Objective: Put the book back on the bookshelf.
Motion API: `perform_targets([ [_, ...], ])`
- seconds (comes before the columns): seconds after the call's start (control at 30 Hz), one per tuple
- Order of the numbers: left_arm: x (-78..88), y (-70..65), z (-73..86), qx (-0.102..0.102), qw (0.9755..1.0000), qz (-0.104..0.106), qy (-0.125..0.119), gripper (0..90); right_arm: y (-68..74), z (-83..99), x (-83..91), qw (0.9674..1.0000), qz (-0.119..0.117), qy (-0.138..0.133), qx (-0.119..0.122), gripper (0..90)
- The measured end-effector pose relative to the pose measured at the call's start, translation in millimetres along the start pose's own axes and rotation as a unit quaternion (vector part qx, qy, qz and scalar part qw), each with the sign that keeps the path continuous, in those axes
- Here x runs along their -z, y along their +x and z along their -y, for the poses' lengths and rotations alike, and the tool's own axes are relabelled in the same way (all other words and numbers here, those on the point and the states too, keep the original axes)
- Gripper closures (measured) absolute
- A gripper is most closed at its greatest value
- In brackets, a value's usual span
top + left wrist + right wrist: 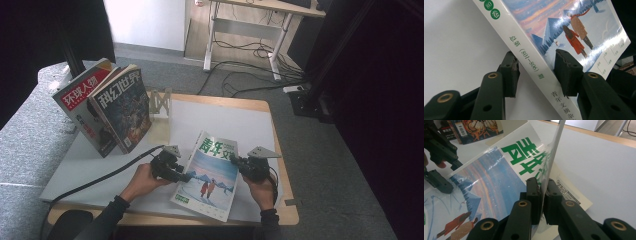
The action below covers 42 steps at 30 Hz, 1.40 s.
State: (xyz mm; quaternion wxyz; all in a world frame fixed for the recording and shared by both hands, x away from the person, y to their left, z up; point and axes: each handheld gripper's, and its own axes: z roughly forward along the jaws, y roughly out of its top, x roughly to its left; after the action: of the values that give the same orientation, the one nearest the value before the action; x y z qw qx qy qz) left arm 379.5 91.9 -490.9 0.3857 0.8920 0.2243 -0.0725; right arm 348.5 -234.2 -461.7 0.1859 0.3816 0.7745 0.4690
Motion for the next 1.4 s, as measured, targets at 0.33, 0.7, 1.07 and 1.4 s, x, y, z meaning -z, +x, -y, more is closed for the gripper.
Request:
perform_targets([
  [0.33,5.8,3.1,-16.7,-0.01,0.9989,-0.038,-0.027,58.7,-6.0,-13.6,-2.0,0.9996,0.024,-0.01,0.007,83.6],
  [0.7,11.0,-0.2,-19.2,-0.057,0.9886,-0.113,-0.081,63.2,-7.1,-37.4,7.3,0.998,0.041,-0.046,0.013,83.6],
  [1.07,16.7,-1.5,1.7,-0.055,0.9894,-0.106,-0.082,64.3,-0.6,-28.7,1.3,0.9987,0.016,-0.047,0.014,84.0],
  [1.4,27.1,-8.6,14.8,-0.053,0.9901,-0.1,-0.083,64.7,4.4,-26.7,1.4,0.9988,-0.007,-0.046,0.014,82.9],
])
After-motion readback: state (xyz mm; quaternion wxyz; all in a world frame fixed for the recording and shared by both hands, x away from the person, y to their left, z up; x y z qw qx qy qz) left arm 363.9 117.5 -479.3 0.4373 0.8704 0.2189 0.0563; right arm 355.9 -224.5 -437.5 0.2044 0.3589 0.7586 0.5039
